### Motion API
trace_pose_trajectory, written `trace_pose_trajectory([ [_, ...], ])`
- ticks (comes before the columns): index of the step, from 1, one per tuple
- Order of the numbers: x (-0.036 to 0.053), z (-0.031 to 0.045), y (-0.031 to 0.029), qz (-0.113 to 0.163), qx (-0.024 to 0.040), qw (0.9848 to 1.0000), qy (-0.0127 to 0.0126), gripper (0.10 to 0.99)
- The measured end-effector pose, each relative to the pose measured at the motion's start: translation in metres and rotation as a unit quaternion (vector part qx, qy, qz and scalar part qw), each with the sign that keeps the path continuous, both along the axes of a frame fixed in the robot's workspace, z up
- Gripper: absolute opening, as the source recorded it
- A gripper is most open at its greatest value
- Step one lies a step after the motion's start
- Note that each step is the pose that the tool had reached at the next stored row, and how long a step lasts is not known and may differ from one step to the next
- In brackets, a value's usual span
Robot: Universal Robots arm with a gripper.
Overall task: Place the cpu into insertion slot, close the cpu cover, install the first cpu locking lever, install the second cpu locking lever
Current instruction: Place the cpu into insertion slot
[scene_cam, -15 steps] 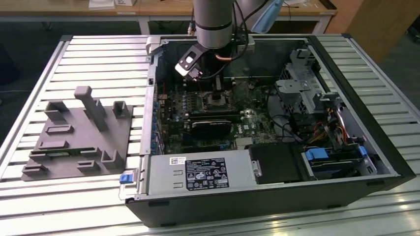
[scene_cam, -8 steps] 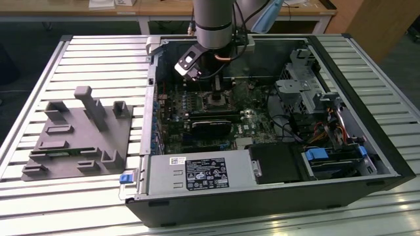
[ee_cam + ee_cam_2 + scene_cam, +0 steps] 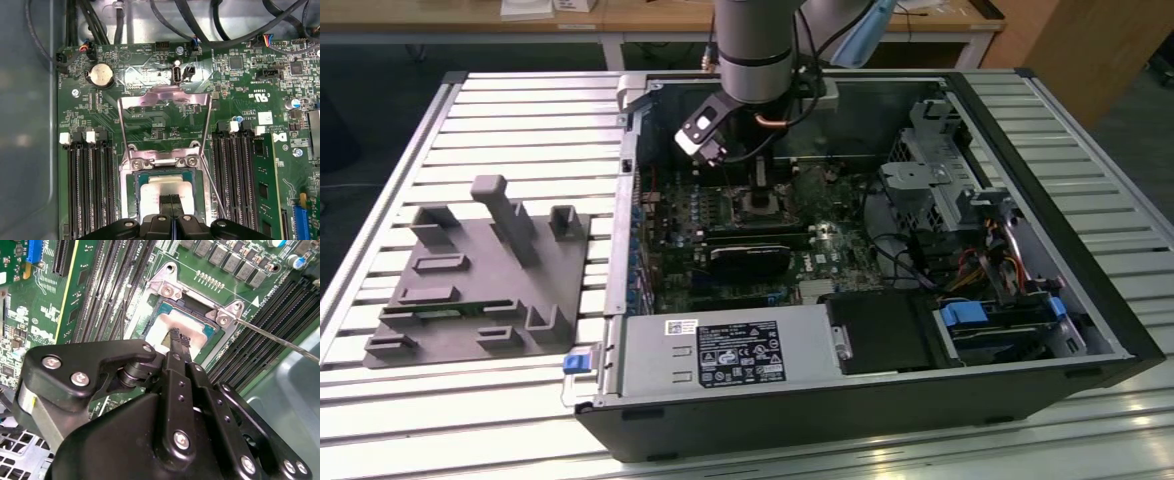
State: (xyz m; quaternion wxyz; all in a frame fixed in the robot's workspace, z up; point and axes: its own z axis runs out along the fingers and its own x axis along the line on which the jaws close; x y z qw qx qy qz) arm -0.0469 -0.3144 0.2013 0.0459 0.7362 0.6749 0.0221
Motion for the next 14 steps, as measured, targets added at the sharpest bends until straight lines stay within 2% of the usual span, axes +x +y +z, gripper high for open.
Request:
trace_pose_trajectory([
  [8,0.0017,-0.0032,-0.0002,-0.004,-0.0006,1.0000,0.0008,0.106],
  [14,0.0018,-0.0039,0.0000,-0.004,-0.0001,1.0000,0.0004,0.106],
])
